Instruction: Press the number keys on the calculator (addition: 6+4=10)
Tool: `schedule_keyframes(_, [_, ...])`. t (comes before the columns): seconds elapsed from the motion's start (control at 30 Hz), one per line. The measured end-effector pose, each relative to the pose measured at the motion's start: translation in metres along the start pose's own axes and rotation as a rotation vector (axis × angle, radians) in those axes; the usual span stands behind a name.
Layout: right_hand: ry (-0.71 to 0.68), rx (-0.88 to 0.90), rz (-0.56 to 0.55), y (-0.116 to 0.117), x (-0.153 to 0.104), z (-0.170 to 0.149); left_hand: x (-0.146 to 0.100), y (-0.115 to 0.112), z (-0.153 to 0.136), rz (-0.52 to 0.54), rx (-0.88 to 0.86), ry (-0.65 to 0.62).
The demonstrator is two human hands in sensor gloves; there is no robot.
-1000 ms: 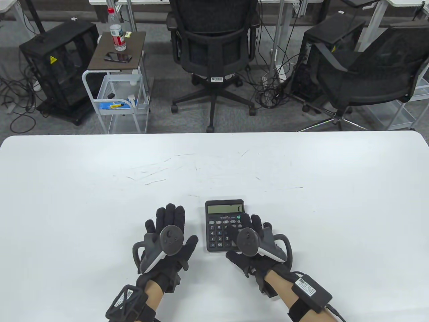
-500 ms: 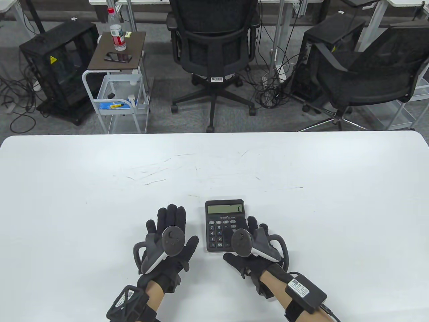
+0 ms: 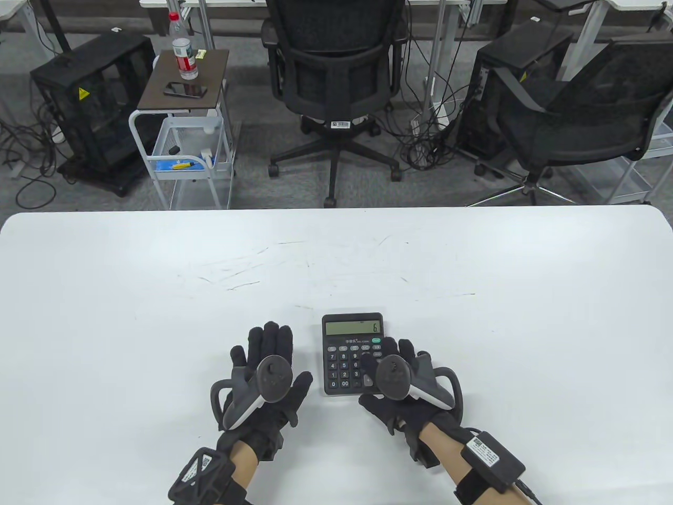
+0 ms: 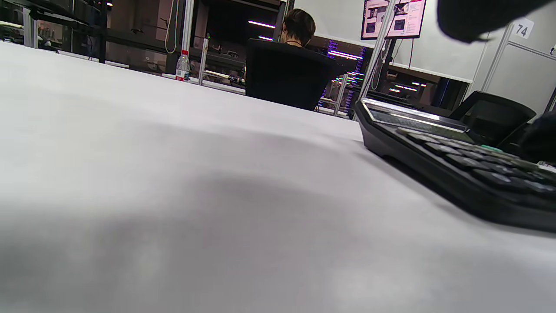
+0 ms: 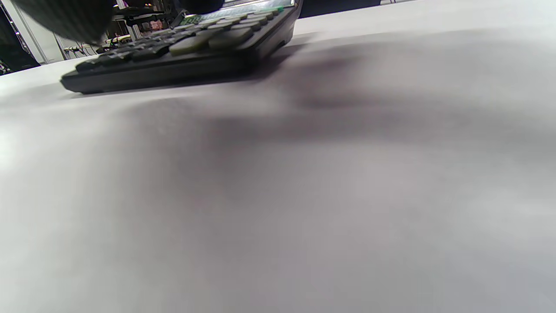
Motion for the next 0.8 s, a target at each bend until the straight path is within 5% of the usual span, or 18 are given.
schedule_keyframes(0.8, [-0.038, 0.017, 0.068, 0.001, -0.01, 0.002, -0.001, 0.001, -0.002, 0.006, 0.008, 0.013])
Point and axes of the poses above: the tracker on the back of each hand, its own z axis roughly to the thumb side, its own x axis roughly from the wrist to the fingertips, y = z × x, the point moved 5 cm from there along x, roughly from the wrist to the fingertips, and after that the axes turned 12 degrees about -x, right-handed, at the moved point
